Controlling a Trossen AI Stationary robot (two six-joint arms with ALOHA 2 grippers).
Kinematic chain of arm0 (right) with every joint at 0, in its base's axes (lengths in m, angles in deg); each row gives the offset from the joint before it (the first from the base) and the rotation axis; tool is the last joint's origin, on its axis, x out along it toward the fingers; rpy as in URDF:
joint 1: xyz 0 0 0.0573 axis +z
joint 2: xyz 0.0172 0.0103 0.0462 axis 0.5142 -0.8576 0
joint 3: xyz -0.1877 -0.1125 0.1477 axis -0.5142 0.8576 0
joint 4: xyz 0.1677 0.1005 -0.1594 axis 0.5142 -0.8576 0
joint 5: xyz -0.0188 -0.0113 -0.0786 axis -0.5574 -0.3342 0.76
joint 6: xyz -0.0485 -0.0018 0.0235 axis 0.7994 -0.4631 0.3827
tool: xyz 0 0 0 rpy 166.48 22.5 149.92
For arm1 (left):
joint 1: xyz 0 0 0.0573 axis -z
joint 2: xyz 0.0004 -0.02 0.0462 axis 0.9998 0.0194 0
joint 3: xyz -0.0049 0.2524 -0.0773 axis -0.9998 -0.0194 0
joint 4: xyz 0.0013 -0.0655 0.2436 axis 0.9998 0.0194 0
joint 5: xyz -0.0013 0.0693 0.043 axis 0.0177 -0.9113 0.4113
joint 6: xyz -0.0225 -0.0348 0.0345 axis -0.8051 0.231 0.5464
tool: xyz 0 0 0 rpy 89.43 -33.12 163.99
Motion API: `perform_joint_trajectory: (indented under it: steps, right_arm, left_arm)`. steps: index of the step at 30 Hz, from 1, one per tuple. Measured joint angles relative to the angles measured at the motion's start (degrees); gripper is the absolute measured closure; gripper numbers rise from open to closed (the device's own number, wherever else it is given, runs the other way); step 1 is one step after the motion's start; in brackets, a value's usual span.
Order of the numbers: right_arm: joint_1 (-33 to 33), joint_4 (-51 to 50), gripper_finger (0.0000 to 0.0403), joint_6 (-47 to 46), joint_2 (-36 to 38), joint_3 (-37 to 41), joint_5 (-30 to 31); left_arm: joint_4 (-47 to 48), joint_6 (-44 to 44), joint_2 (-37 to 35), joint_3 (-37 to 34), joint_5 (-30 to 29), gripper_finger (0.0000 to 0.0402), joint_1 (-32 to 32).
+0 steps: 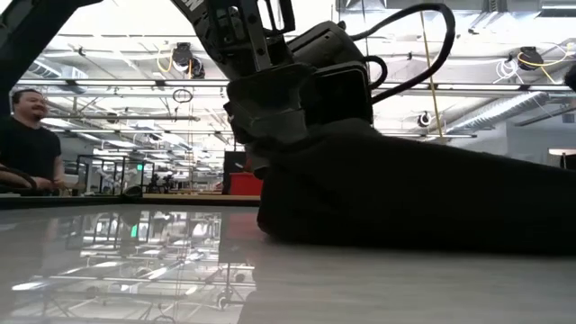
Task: Roll towel into tight, uniform cylinder
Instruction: Roll the black towel
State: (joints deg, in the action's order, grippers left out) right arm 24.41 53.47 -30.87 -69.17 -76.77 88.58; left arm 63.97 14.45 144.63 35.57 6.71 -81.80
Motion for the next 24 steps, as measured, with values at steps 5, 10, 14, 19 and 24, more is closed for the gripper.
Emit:
perform_joint_trajectory:
  steps: [5, 10, 14, 19, 24]
  right_arm:
    - [-1.66, 0.54, 0.0263, 3.49, 0.0, 1.04, 0.02]
    - [-4.01, 5.64, 0.0325, 3.71, 0.24, 3.96, -4.57]
    - [-5.39, 10.26, 0.0389, 4.9, 0.93, 4.72, -11.33]
    - [-6.36, 11.03, 0.0392, 4.78, 3.99, 4.92, -17.8]
    - [-8.58, 11.45, 0.0399, 1.54, 8.41, 7.73, -27.27]
  left_arm:
    - [2.21, 2.14, 0.0, 0.0, -1.12, 0.0388, 0.72]
    - [2.16, 1.42, -0.11, 0.0, -3.97, 0.0362, 0.98]
    - [2.99, 0.93, -1.75, -0.16, -6.26, 0.031, 1.03]
    - [8.3, 2.6, -5.66, -0.57, -14.04, 0.0243, 0.76]
    - [16.07, 9.18, -11.53, -0.34, -22.54, 0.0214, 1.03]
